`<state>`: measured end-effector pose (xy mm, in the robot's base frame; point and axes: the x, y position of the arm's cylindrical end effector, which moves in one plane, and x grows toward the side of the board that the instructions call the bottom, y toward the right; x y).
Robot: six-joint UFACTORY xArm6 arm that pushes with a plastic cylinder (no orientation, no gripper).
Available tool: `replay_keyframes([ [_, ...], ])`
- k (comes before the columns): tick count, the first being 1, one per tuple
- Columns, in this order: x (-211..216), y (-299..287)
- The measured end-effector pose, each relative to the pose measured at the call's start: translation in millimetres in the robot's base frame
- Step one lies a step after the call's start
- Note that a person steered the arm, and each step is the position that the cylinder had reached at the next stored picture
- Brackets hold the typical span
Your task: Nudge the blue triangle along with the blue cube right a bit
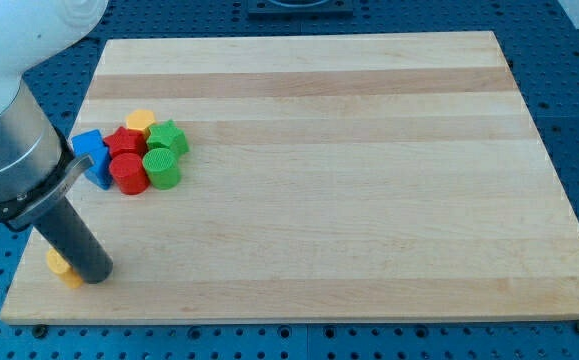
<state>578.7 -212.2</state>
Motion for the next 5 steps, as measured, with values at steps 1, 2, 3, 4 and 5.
replay_keyframes([
  [1,-15.3,45.4],
  [2,-63.2,111.8],
  [3,-100.3,121.5],
  [4,-141.6,121.5],
  [5,-155.6,125.2],
])
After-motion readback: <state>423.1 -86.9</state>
